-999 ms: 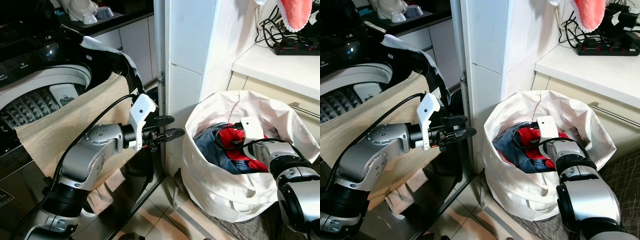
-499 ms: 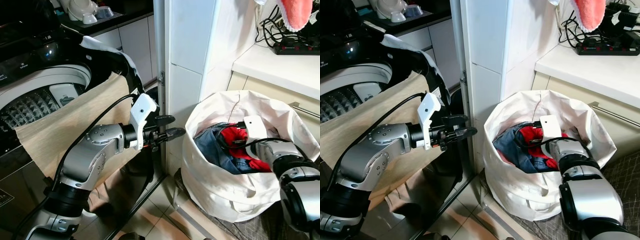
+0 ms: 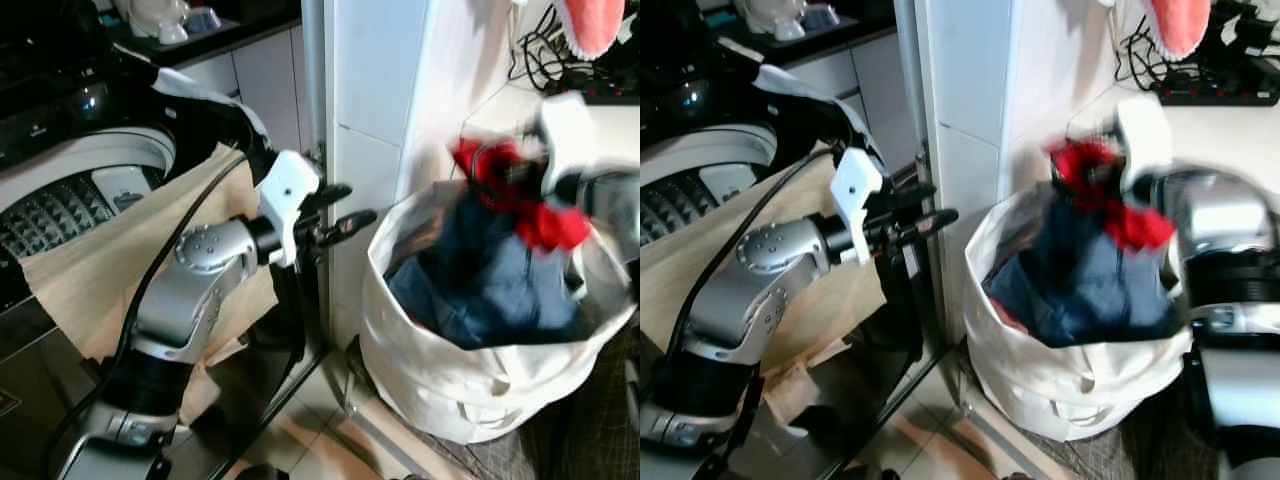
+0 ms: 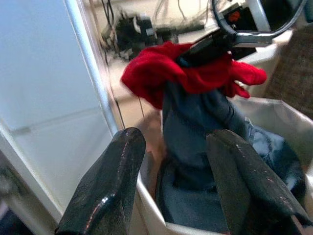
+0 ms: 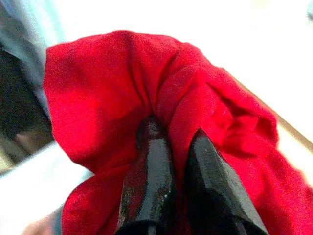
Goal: Clothes washing
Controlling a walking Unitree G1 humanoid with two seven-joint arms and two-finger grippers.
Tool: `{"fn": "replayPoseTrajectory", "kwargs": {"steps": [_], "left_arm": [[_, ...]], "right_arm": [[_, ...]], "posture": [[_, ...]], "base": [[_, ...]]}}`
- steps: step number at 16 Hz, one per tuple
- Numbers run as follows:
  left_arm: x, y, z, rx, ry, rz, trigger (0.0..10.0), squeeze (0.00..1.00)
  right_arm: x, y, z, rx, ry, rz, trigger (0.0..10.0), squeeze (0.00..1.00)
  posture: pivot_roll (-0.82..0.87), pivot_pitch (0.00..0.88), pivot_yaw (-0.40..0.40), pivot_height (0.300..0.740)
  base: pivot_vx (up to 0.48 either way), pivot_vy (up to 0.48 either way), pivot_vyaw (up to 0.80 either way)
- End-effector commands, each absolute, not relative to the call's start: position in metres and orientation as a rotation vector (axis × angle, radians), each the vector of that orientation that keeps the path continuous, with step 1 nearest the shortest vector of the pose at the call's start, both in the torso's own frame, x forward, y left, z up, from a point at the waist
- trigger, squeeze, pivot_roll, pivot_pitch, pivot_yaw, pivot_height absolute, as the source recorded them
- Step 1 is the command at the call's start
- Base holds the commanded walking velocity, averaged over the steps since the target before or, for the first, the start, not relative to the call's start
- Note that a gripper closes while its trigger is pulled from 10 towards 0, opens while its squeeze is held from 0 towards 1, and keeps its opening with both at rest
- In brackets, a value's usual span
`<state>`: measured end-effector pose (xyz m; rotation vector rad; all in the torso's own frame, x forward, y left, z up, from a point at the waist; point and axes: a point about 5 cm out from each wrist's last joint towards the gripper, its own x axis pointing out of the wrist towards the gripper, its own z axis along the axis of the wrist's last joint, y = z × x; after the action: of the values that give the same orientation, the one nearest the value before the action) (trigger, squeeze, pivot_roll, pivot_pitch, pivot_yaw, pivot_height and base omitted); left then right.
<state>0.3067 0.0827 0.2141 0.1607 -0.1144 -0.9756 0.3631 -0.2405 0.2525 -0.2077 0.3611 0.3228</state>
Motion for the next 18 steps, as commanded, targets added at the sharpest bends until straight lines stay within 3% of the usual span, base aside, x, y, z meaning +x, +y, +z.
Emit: {"fn": "replayPoseTrajectory", "kwargs": {"steps": [1, 3, 6, 9, 12, 13, 14, 15, 16, 18], "left_arm": [[0.309, 0.078, 0.226, 0.183, -0.179, -0.97, 10.0, 0.0], [0.312, 0.069, 0.24, 0.171, -0.268, -0.954, 10.0, 0.0], [0.312, 0.062, 0.247, 0.135, -0.309, -0.949, 10.0, 0.0], [0.309, 0.065, 0.233, 0.168, -0.265, -0.961, 10.0, 0.0], [0.309, 0.065, 0.228, 0.176, -0.246, -0.968, 10.0, 0.0], [0.309, 0.064, 0.227, 0.189, -0.24, -0.973, 10.0, 0.0], [0.31, 0.064, 0.227, 0.198, -0.236, -0.974, 10.0, 0.0], [0.31, 0.064, 0.227, 0.198, -0.235, -0.974, 10.0, 0.0], [0.311, 0.065, 0.227, 0.196, -0.236, -0.971, 10.0, 0.0], [0.311, 0.067, 0.228, 0.2, -0.234, -0.963, 10.0, 0.0]], "right_arm": [[0.357, -0.224, 0.276, -0.195, 0.3, 0.432, 0.0, 0.0], [0.341, -0.205, 0.305, -0.151, 0.221, 0.558, 0.0, 0.0], [0.332, -0.201, 0.308, -0.209, 0.228, 0.582, 0.0, 0.0], [0.323, -0.232, 0.255, -0.407, 0.452, 0.379, 0.0, 0.0], [0.324, -0.246, 0.196, -0.375, 0.572, 0.305, 0.0, 0.0], [0.324, -0.245, 0.179, -0.362, 0.589, 0.318, 4.6, 0.0], [0.324, -0.245, 0.162, -0.307, 0.612, 0.312, 10.0, 0.22], [0.324, -0.245, 0.155, -0.281, 0.625, 0.306, 10.0, 0.76], [0.324, -0.25, 0.134, -0.269, 0.657, 0.264, 10.0, 1.0], [0.328, -0.251, 0.119, -0.244, 0.66, 0.226, 10.0, 1.0]], "posture": [[-0.06, 0.0, 0.065, 0.74], [-0.06, 0.0, 0.061, 0.74], [-0.07, 0.0, 0.057, 0.74], [-0.06, 0.0, 0.048, 0.74], [-0.07, 0.0, 0.061, 0.74], [-0.07, 0.0, 0.063, 0.74], [-0.07, 0.0, 0.065, 0.74], [-0.07, 0.0, 0.065, 0.74], [-0.06, 0.0, 0.065, 0.74], [-0.06, 0.0, 0.063, 0.74]], "base": [[0.0, 0.0, 0.0], [0.0, 0.0, 0.0], [0.0, 0.0, 0.0], [0.0, 0.0, 0.0], [0.0, 0.0, 0.0], [0.0, 0.0, 0.0], [0.0, 0.0, 0.0], [0.0, 0.0, 0.0], [0.0, 0.0, 0.0], [0.0, 0.0, 0.0]]}}
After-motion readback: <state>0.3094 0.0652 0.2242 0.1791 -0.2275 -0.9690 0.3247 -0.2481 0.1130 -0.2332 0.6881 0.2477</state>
